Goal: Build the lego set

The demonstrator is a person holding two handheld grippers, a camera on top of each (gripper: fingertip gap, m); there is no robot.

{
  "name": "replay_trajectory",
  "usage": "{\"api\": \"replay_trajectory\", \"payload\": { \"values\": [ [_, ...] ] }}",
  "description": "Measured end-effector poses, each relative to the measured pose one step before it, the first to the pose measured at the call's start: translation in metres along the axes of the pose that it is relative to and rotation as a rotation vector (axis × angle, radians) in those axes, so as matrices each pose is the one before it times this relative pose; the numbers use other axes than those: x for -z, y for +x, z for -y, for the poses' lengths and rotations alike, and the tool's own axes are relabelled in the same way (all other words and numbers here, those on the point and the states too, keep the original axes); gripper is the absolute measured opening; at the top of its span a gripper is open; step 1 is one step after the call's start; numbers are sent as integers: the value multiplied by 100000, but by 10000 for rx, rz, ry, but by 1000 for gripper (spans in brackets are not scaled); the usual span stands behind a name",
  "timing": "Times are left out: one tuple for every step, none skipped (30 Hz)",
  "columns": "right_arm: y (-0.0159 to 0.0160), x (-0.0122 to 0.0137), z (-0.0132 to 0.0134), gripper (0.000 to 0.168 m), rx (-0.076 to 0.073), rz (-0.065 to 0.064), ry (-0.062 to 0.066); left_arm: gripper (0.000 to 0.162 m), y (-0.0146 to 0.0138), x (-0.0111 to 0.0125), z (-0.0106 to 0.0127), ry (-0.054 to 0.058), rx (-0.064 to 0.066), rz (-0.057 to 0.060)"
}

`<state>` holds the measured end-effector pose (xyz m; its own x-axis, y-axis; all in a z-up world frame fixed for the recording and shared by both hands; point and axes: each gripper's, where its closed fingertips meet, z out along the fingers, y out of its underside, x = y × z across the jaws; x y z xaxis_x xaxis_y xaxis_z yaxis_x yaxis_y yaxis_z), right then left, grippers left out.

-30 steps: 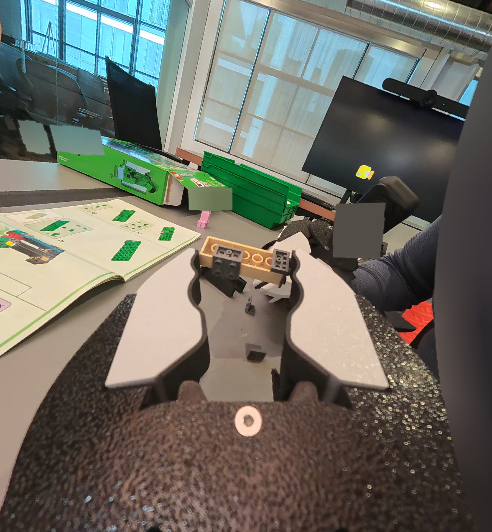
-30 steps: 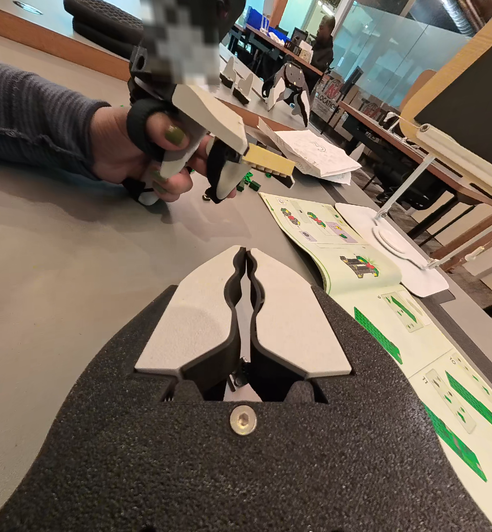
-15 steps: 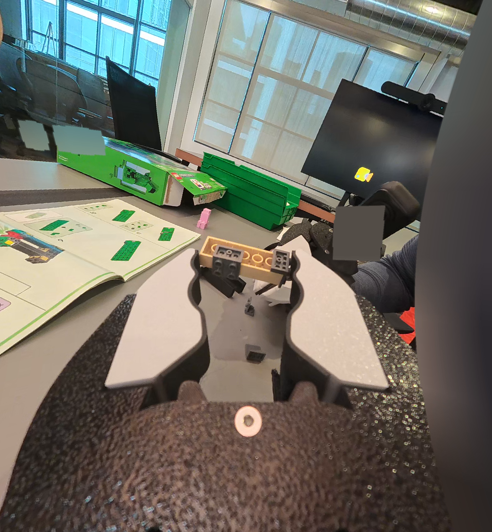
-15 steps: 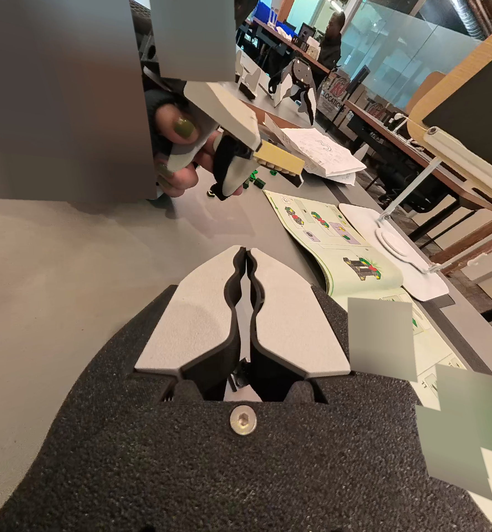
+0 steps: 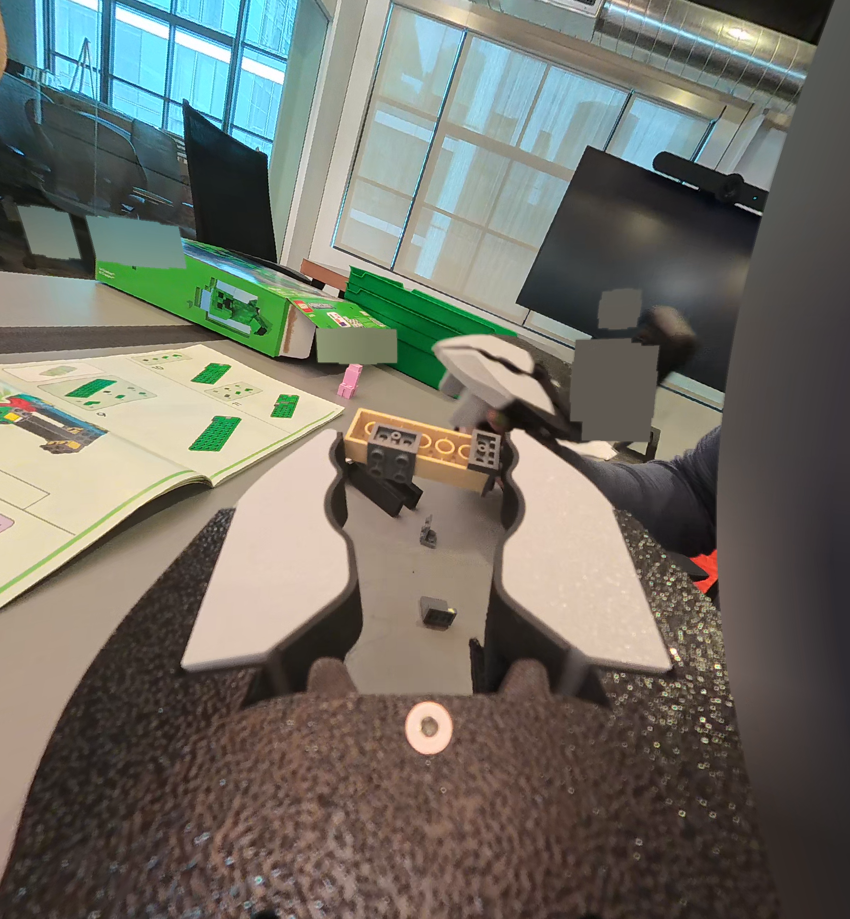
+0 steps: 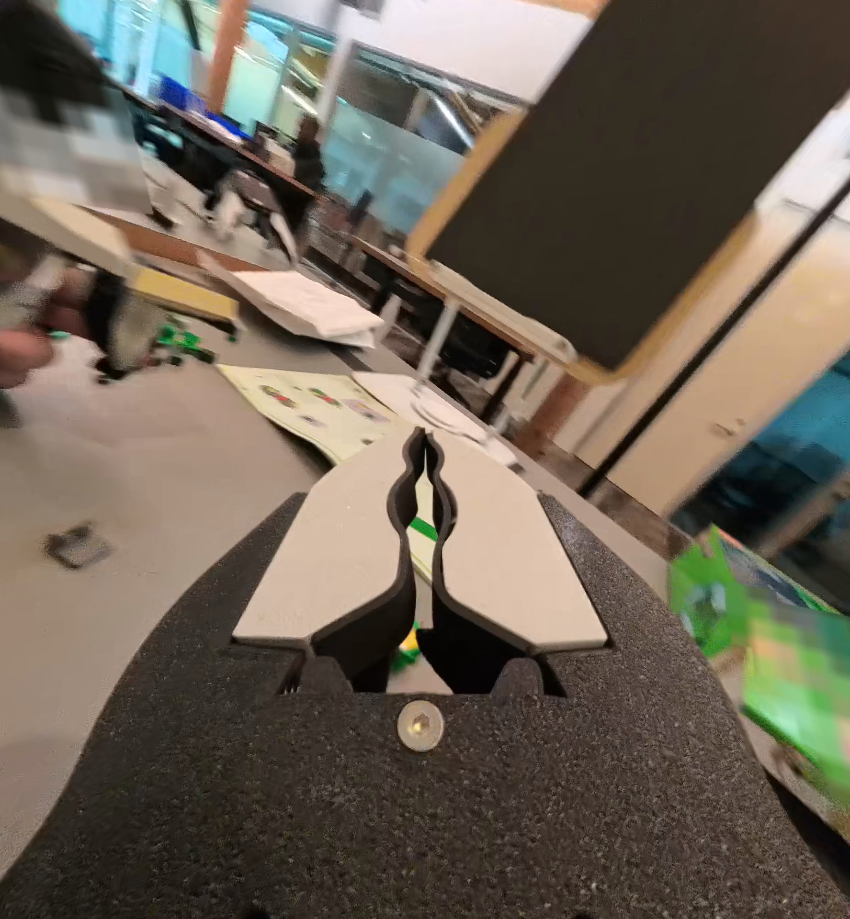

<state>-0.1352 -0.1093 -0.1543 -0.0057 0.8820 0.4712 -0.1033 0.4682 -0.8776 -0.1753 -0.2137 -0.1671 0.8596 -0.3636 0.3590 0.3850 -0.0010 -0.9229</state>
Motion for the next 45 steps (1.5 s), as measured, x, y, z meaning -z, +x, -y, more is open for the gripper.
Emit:
{"api": "replay_trajectory", "payload": {
  "values": [
    [1467,290,-1022,0,-284,-355,-305,59,7,-8,1,5,14,-10],
    [1336,188,-1061,0,-385,-311,-315,59,23,-10,5,8,21,-18],
    [1093,104,-898,0,-449,-201,-225,59,23,-19,-12,5,19,-19],
    [807,11,-683,0,-514,-80,-138,59,16,-18,-8,1,13,-14],
    [565,-62,-449,0,-622,0,-77,59,13,-10,1,1,7,-9],
    [253,-111,-280,0,-672,132,-21,59,3,0,0,0,4,0],
    [-13,-105,-202,0,-574,238,-1,59,-5,8,6,9,7,1],
    [-54,-90,-124,0,-404,192,-5,59,-14,26,27,19,11,3],
    [20,-42,-49,0,-202,86,-3,59,-20,16,22,22,14,4],
    [62,15,17,0,-67,0,19,59,-13,16,28,19,16,2],
    [28,31,42,0,-16,-8,40,59,-15,22,12,14,16,1],
    [-34,9,33,0,16,12,31,59,-13,3,8,7,12,1],
    [-85,-15,-3,0,44,28,-6,59,-3,-1,1,1,1,2],
    [-154,-42,-32,0,82,64,-38,59,15,-8,-9,-5,-12,4],
    [-336,-60,-26,1,123,151,-40,59,9,-14,-9,-12,-17,6],
    [-587,-113,-41,3,142,273,-68,59,10,-11,-20,-14,-17,3],
    [-869,-196,-148,6,108,391,-171,59,20,-19,-17,-8,-15,3],
    [-1148,-282,-221,10,45,504,-280,59,18,-9,-7,-3,-13,2],
    [-1345,-342,-208,14,27,540,-292,59,17,-7,-11,-6,-14,2],
    [-1350,-358,-157,17,1,429,-265,59,0,-2,1,-3,-5,6],
    [-1451,-334,-100,19,69,399,-202,59,-6,-1,2,1,1,6],
    [-1435,-277,-89,19,176,330,-152,59,8,-2,-6,-2,-4,-1],
    [-1278,-237,-88,19,230,225,-185,59,67,-23,-43,-28,-12,-37],
    [-1217,-195,-123,19,249,234,-237,59,132,-68,-111,-86,-4,-81],
    [-1219,-155,-180,19,203,313,-290,59,184,-119,-204,-148,-3,-102],
    [-1142,-168,-280,19,112,345,-341,59,225,-173,-260,-189,-23,-114],
    [-1024,-190,-371,19,47,343,-374,59,259,-205,-284,-214,-55,-113],
    [-918,-170,-397,19,15,313,-395,59,279,-220,-302,-217,-72,-118],
    [-736,-153,-339,20,-13,238,-337,59,275,-213,-279,-205,-77,-114],
    [-579,-141,-256,21,-34,178,-251,59,252,-211,-248,-187,-84,-97],
    [-397,-116,-164,21,-34,83,-182,59,217,-168,-217,-161,-95,-74],
    [-166,-102,-97,21,-7,-26,-118,59,197,-150,-179,-139,-100,-65],
    [-66,-112,-48,22,34,-60,-81,59,148,-113,-160,-124,-105,-38],
    [12,-137,-103,22,25,-64,-118,59,104,-103,-124,-100,-87,-20],
    [-2,-186,-161,22,-27,-13,-172,59,81,-78,-102,-84,-61,-9],
    [-78,-230,-187,22,-64,66,-200,59,42,-67,-94,-74,-56,13],
    [-172,-264,-159,23,-87,130,-202,59,35,-57,-73,-62,-54,10],
    [-154,-300,-139,24,-103,101,-204,59,31,-48,-62,-49,-44,7],
    [-68,-286,-126,26,-74,34,-195,59,19,-35,-46,-34,-28,7],
    [-39,-281,-120,28,-26,13,-185,59,1,-20,-16,-17,-10,8],
    [1,-253,-88,28,-31,-34,-165,59,-18,11,6,4,8,15],
    [-16,-242,-57,28,-36,-18,-139,59,-61,22,33,27,23,32],
    [-68,-218,-66,28,-44,5,-139,59,-117,45,56,47,40,63],
    [9,-220,-128,28,-66,-38,-174,59,-152,63,76,66,57,84],
    [-15,-196,-147,28,-32,-35,-174,59,-146,73,104,82,70,69]
  ]
}}
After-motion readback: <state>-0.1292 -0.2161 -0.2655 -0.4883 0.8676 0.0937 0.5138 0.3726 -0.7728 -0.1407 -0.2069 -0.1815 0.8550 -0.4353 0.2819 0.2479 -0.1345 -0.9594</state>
